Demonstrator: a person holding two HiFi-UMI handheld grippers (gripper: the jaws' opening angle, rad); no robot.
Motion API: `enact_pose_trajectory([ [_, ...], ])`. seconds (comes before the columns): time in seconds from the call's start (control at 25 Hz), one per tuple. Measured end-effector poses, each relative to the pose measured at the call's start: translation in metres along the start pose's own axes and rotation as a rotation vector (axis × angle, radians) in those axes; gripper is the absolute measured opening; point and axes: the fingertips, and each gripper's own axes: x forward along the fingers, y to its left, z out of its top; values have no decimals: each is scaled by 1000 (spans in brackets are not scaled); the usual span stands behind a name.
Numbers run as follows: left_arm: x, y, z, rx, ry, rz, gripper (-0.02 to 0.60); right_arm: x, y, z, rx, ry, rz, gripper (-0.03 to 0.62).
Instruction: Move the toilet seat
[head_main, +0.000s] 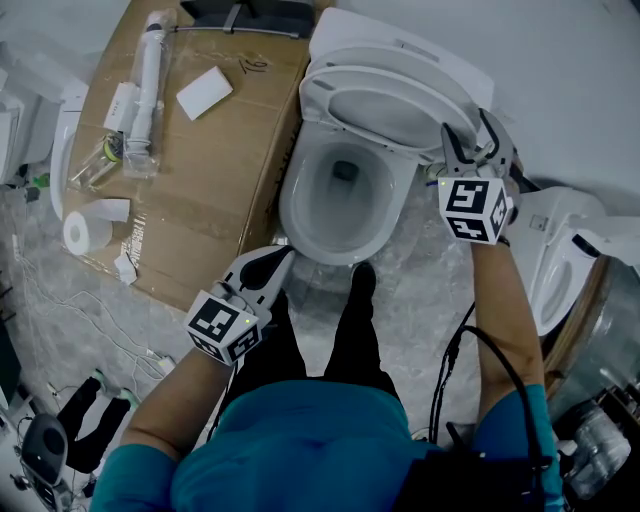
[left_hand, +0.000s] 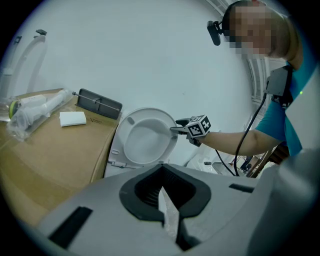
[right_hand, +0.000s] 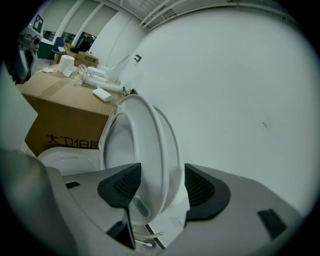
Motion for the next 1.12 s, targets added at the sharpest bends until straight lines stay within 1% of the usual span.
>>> enact_pose_trajectory([
  [0.52, 3, 3, 4, 14, -2, 3, 3, 18, -16, 1, -7, 16, -22, 259],
  [0.96, 7, 5, 6, 8, -5, 2, 3, 29, -21, 2, -18, 24, -8, 261],
  [1.12, 6, 5, 8, 7, -7, 2, 3, 29, -24, 3, -11, 28, -6, 287],
])
